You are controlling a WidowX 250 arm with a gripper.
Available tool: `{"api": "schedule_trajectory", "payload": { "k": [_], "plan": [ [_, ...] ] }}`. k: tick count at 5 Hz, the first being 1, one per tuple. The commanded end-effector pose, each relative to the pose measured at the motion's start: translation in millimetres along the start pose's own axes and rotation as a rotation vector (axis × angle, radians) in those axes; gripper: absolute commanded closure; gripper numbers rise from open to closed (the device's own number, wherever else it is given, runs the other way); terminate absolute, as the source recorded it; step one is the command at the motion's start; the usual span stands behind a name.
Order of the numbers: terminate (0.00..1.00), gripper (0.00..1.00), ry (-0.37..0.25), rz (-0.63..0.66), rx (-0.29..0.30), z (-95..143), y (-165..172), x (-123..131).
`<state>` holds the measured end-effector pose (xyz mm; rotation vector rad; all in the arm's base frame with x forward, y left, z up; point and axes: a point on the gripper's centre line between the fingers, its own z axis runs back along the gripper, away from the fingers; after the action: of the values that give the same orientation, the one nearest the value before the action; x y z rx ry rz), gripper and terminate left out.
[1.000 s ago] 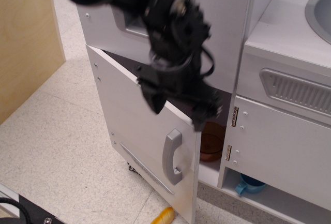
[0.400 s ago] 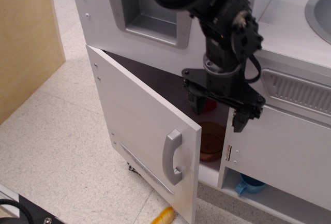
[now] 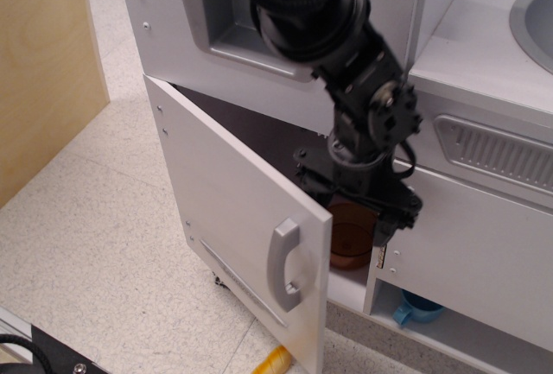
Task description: Open low fridge
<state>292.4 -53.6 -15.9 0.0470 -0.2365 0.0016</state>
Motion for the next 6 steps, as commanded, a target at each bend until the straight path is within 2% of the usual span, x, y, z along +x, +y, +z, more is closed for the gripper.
{"api": "schedule_trajectory", "payload": {
  "k": [1, 2, 3, 4, 5, 6],
  "plan": [
    [0.00, 0.00, 0.026, 0.028, 0.024, 10, 31, -21],
    [0.00, 0.00, 0.088, 0.042, 0.032, 7, 51, -41],
    [0.00, 0.00, 0.080, -0.009, 0.063, 5, 73, -62],
    [0.00, 0.00, 0.103, -0.040, 0.047, 9, 93, -74],
    [0.00, 0.00, 0.076, -0.056, 0.045, 9, 114, -77],
    [0.00, 0.00, 0.027, -0.070, -0.016, 9, 132, -78]
  ]
}}
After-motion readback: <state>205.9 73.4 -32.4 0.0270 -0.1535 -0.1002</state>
